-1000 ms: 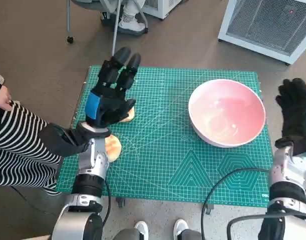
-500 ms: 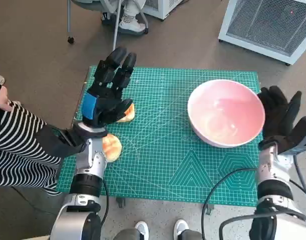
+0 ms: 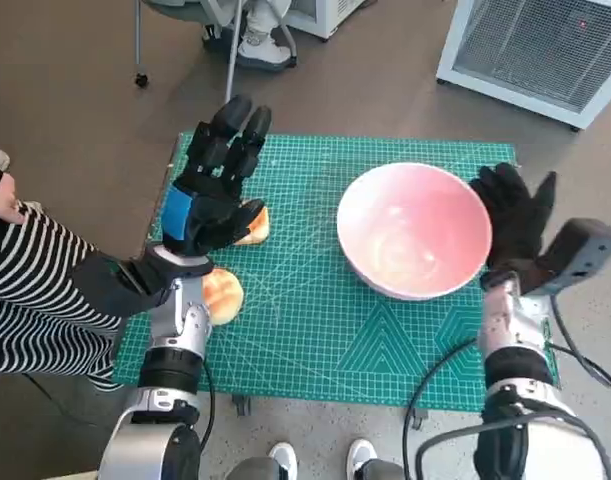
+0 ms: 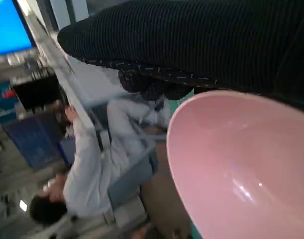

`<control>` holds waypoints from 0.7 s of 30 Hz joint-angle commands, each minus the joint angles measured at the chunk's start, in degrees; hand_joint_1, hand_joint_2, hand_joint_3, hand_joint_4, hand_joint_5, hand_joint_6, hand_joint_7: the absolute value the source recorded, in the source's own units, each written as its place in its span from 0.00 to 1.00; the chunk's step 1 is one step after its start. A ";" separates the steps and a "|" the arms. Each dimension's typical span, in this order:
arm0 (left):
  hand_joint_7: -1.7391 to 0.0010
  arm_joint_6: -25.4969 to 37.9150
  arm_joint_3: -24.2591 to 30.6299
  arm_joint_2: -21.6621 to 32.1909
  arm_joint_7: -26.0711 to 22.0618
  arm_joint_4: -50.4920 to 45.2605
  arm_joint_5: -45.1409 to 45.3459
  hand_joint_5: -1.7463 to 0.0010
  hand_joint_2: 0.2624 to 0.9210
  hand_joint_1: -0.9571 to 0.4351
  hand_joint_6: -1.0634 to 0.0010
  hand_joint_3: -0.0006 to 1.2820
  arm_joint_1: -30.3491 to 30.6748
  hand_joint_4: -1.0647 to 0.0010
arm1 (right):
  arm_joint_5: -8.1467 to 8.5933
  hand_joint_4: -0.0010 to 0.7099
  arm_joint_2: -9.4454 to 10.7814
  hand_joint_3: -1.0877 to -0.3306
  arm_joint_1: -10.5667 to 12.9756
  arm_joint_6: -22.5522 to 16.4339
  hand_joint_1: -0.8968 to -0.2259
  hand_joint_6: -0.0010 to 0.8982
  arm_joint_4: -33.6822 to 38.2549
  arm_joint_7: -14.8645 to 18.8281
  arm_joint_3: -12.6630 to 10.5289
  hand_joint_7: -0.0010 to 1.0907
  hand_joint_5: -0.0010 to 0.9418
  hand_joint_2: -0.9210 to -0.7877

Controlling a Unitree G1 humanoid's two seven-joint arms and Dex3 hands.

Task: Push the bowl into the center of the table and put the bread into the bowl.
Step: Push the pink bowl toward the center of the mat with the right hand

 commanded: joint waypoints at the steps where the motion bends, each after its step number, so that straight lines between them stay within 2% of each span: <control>1: 0.74 -0.70 0.00 0.69 -0.03 -0.22 0.16 1.00 1.00 0.23 1.00 0.25 0.75 0.91 | 0.58 0.12 1.71 0.26 -0.14 0.91 0.35 0.12 0.47 1.26 -0.27 0.20 0.01 0.00; 14: 0.74 -0.83 0.16 0.81 -0.39 -0.24 -0.17 1.00 1.00 0.23 1.00 0.24 1.34 0.90 | 0.64 0.09 4.34 0.27 -0.88 0.74 0.34 0.12 0.43 2.63 -0.40 0.18 0.00 0.00; 21: 0.74 -1.21 -0.18 0.29 0.25 -0.56 0.25 0.99 1.00 0.24 1.00 0.24 1.55 0.90 | -0.69 0.06 5.31 0.28 -0.39 0.58 0.34 0.11 0.45 2.80 0.87 0.16 0.00 0.00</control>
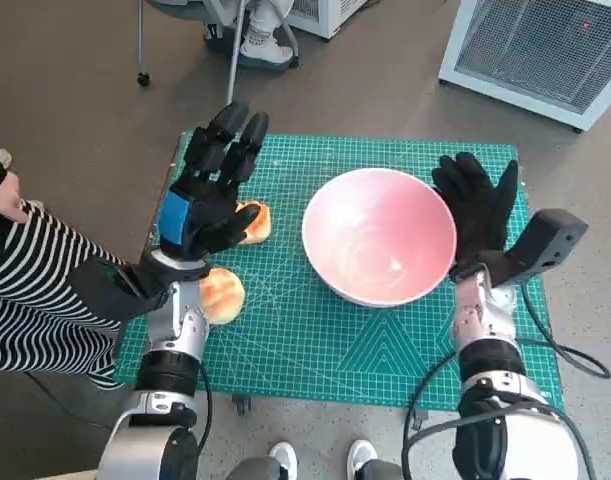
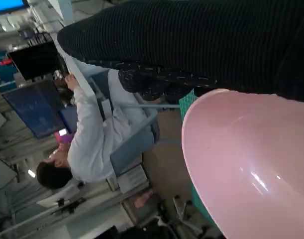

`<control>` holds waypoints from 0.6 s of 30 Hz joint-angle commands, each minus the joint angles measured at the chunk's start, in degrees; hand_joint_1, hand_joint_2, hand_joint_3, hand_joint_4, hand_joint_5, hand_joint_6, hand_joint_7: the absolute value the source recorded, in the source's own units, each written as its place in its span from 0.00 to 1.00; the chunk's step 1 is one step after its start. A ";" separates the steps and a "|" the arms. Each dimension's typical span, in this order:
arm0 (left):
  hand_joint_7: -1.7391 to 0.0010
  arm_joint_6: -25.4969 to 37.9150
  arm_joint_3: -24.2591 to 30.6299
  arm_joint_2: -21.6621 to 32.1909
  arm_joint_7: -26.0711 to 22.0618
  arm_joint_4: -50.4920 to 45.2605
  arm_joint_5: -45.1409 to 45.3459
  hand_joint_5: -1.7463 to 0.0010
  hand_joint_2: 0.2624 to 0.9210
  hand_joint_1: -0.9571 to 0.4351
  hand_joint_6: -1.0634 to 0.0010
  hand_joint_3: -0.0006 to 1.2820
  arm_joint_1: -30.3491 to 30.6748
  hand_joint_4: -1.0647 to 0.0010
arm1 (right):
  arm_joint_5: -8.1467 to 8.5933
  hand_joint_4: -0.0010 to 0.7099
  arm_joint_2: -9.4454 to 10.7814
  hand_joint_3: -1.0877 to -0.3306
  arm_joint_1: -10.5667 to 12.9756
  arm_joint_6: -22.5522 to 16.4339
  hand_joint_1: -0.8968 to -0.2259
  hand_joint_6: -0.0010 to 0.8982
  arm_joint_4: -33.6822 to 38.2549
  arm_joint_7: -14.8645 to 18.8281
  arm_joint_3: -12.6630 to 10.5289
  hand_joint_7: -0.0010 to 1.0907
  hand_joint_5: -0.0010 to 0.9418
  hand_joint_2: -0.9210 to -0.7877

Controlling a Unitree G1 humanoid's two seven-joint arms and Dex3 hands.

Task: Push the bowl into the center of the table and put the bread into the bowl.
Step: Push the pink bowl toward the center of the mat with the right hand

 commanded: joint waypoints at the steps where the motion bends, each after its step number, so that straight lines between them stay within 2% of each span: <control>1: 0.74 -1.02 -0.17 0.13 0.34 -0.44 0.29 0.99 1.00 0.24 1.00 0.24 0.41 0.89 | -0.84 0.06 0.82 0.27 1.08 0.47 0.35 0.11 0.46 0.56 1.03 0.16 0.00 0.00; 6: 0.75 -1.12 -0.28 0.03 0.44 -0.22 0.28 0.99 1.00 0.23 0.99 0.24 0.45 0.89 | -1.39 0.06 -0.43 0.28 1.56 -0.50 0.34 0.11 -0.18 1.23 1.99 0.15 0.00 0.00; 10: 0.75 -1.18 -0.31 -0.09 0.47 -0.01 0.21 0.99 1.00 0.23 0.98 0.24 0.48 0.88 | -2.19 0.05 -1.64 0.30 1.66 -3.46 0.31 0.12 -1.65 1.31 3.34 0.15 0.00 0.00; 18: 0.75 -1.16 -0.71 -0.56 1.07 -0.15 0.49 1.00 1.00 0.22 0.98 0.24 0.23 0.89 | -5.09 0.07 -3.49 0.23 3.07 -13.36 0.35 0.15 -6.23 0.80 6.32 0.16 0.01 0.00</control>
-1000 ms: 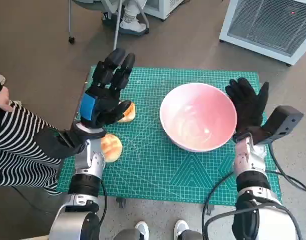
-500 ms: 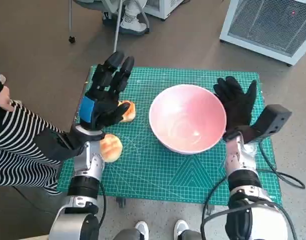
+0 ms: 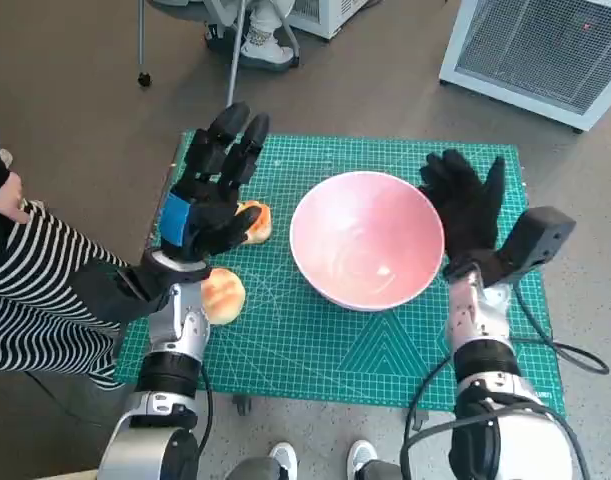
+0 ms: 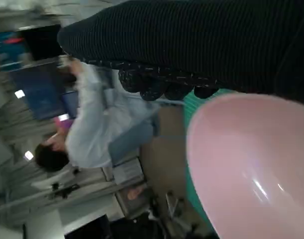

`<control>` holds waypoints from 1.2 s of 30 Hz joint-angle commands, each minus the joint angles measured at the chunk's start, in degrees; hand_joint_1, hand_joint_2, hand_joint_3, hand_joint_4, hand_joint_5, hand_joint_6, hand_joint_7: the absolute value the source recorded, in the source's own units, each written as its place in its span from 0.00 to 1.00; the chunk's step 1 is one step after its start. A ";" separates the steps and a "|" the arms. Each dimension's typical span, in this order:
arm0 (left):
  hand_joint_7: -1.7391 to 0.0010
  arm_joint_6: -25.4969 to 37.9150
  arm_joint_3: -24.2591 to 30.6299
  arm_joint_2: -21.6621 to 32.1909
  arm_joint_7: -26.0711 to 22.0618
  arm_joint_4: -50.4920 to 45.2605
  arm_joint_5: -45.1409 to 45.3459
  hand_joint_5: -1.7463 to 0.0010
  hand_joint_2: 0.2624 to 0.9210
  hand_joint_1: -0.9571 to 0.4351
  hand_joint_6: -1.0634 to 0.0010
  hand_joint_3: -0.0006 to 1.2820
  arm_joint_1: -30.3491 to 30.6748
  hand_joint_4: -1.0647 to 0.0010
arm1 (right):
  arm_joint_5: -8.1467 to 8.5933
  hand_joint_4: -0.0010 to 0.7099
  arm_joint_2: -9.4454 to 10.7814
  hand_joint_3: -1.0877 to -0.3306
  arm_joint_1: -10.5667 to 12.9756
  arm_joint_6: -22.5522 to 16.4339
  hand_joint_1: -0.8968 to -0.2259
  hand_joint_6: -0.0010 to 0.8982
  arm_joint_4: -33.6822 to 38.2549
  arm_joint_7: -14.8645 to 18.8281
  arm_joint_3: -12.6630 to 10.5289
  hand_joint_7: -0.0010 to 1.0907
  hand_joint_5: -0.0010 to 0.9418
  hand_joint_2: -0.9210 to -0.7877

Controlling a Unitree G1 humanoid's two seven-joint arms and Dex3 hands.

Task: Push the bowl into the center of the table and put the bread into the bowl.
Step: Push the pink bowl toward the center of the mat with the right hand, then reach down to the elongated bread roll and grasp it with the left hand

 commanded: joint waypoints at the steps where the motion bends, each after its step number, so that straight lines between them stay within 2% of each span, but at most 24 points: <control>1: 0.75 -0.32 -0.54 -0.36 0.50 -0.20 0.51 1.00 1.00 0.22 0.98 0.24 0.08 0.89 | -2.36 0.08 -1.24 0.24 2.84 -6.22 0.34 0.15 -3.30 -0.03 2.20 0.16 0.01 0.00; 4: 0.75 -0.05 -0.97 -0.67 0.80 -0.72 0.73 1.00 1.00 0.22 0.97 0.24 0.05 0.89 | -3.09 0.09 -1.36 0.26 4.36 -10.35 0.30 0.15 -6.65 0.56 3.41 0.16 0.01 0.00; 9: 0.75 0.49 -1.75 -0.90 0.93 -1.14 0.99 0.99 1.00 0.22 0.97 0.24 -0.36 0.88 | -3.39 0.12 -1.54 0.30 7.60 -16.04 0.27 0.16 -13.99 2.38 5.77 0.17 0.02 0.00; 15: 0.75 1.48 -3.11 -0.74 1.14 -3.02 1.31 0.99 1.00 0.21 0.96 0.25 -0.58 0.88 | -2.74 0.15 -2.11 0.32 10.96 -19.34 0.26 0.19 -20.44 5.04 7.86 0.19 0.02 0.00; 20: 0.72 2.08 -4.13 -0.49 1.24 -4.82 1.72 1.00 1.00 0.21 0.99 0.25 -0.57 0.88 | -1.27 0.16 -2.03 0.35 13.48 -18.96 0.21 0.19 -26.21 6.60 8.91 0.20 0.02 0.00; 26: 0.71 2.75 -4.93 0.24 1.88 -6.86 2.55 1.00 1.00 0.20 1.00 0.26 -0.64 0.89 | 0.38 0.19 -1.48 0.40 15.88 -16.79 0.18 0.20 -31.70 7.03 9.97 0.23 0.02 0.00; 31: 0.70 3.08 -4.95 1.77 2.15 -8.01 3.37 1.00 1.00 0.20 1.00 0.26 -0.84 0.88 | 0.82 0.21 -1.35 0.43 17.15 -15.43 0.16 0.20 -34.27 6.94 10.53 0.25 0.02 0.00; 36: 0.70 3.82 -4.84 3.73 1.87 -9.38 3.69 1.00 0.99 0.20 1.00 0.22 -0.65 0.88 | 1.13 0.22 -1.39 0.45 18.33 -14.35 0.16 0.20 -36.65 6.59 11.15 0.26 0.02 0.00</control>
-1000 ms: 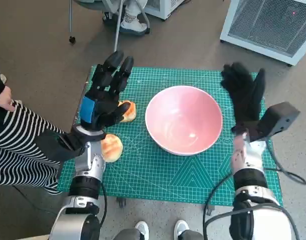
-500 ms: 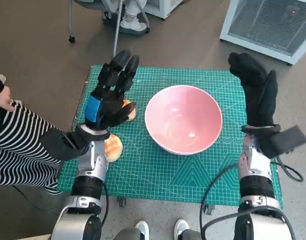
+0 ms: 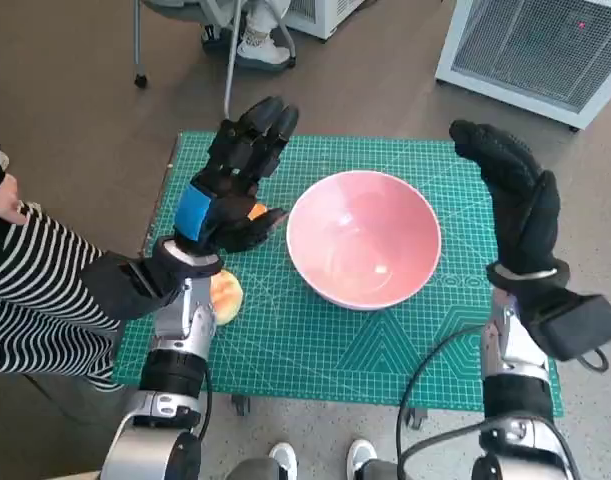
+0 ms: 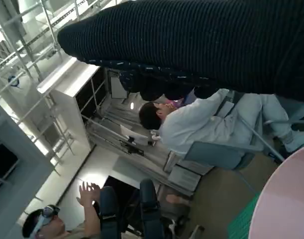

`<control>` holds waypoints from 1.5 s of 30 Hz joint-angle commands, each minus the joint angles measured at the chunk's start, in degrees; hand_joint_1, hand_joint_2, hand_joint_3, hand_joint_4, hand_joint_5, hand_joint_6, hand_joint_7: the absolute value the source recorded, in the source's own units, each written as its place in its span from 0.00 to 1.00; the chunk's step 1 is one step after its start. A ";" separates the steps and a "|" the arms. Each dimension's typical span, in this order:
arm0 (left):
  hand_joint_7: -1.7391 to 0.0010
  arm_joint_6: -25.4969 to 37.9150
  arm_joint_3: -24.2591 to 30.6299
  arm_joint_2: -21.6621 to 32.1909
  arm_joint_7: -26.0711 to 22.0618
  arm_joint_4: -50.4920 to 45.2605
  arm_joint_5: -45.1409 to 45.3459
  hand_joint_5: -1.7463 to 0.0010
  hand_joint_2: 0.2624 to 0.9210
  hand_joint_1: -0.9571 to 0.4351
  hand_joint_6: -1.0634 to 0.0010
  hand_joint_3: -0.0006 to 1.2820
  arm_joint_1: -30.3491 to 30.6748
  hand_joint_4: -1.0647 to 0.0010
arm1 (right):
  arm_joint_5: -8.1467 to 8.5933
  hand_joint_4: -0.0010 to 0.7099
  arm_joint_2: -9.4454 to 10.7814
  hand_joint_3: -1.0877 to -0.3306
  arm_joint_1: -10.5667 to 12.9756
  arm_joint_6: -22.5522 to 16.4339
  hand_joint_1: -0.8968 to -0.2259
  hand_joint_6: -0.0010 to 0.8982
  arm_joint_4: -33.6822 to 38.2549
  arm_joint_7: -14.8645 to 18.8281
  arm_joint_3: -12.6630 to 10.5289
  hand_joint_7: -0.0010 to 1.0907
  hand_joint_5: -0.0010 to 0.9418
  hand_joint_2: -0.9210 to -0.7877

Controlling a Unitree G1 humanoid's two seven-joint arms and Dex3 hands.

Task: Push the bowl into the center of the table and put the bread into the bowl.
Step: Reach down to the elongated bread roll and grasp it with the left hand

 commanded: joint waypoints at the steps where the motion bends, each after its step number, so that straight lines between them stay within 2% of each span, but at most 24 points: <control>1: 0.70 0.69 0.15 3.36 -0.27 -1.73 1.06 1.00 0.99 0.20 1.00 0.22 -0.49 0.88 | 0.36 0.22 0.26 0.46 2.38 1.76 0.15 0.20 -1.85 0.04 0.71 0.26 0.02 0.00; 10: 0.75 -0.23 0.89 9.11 -3.00 -1.40 0.85 1.00 0.88 0.29 1.00 0.16 -0.53 0.93 | -0.27 0.22 0.09 0.46 3.44 2.44 0.14 0.18 -3.90 -0.59 1.32 0.27 0.02 0.00; 18: 0.76 -1.26 1.49 12.35 -3.29 -0.90 1.61 1.00 0.85 0.31 1.00 0.15 -0.55 0.95 | -0.37 0.23 -0.03 0.47 3.61 2.75 0.13 0.17 -4.49 -0.76 1.64 0.28 0.01 0.00; 22: 0.76 -5.12 1.07 14.56 0.91 3.15 7.55 1.00 0.85 0.31 1.00 0.14 -2.16 0.94 | -0.45 0.23 -0.06 0.46 3.52 2.62 0.12 0.16 -4.27 -0.81 1.69 0.28 0.01 0.00; 24: 0.75 -7.82 0.35 16.36 5.40 5.52 13.34 1.00 0.87 0.31 1.00 0.10 -3.11 0.93 | -0.39 0.23 -0.04 0.46 3.41 2.65 0.12 0.16 -4.17 -0.80 1.71 0.29 0.01 0.00; 26: 0.75 -8.60 -1.30 19.50 12.84 6.17 23.11 0.99 0.89 0.31 0.99 0.07 -3.72 0.92 | -0.38 0.23 -0.01 0.46 3.26 2.67 0.12 0.16 -4.01 -0.85 1.74 0.29 0.01 0.00; 28: 0.77 -7.00 -3.13 22.29 18.18 5.77 30.67 1.00 0.91 0.31 0.96 0.04 -4.10 0.90 | -0.37 0.23 -0.01 0.46 3.13 2.59 0.12 0.16 -3.77 -0.86 1.75 0.29 0.01 0.00; 30: 0.81 -4.49 -4.91 24.32 20.60 5.47 35.30 1.00 0.91 0.31 0.92 0.02 -4.77 0.90 | -0.39 0.23 -0.02 0.46 2.96 2.53 0.12 0.16 -3.50 -0.88 1.73 0.30 0.01 0.00; 34: 0.89 1.35 -8.24 27.07 19.94 6.65 39.79 1.00 0.85 0.32 0.85 0.01 -7.29 0.91 | -0.30 0.23 -0.02 0.46 2.67 2.53 0.12 0.15 -3.04 -0.86 1.66 0.30 0.01 0.00; 38: 0.94 8.02 -11.44 27.86 17.54 8.50 42.51 1.00 0.79 0.37 0.80 0.00 -10.48 0.93 | -0.28 0.23 -0.02 0.46 2.48 2.40 0.13 0.15 -2.55 -0.84 1.61 0.31 0.01 0.00; 45: 0.97 11.81 -17.34 27.75 17.49 15.03 46.91 1.00 0.76 0.43 0.79 0.00 -15.72 0.95 | -0.10 0.24 0.01 0.46 2.25 1.87 0.13 0.15 -1.54 -0.73 1.51 0.31 0.01 0.00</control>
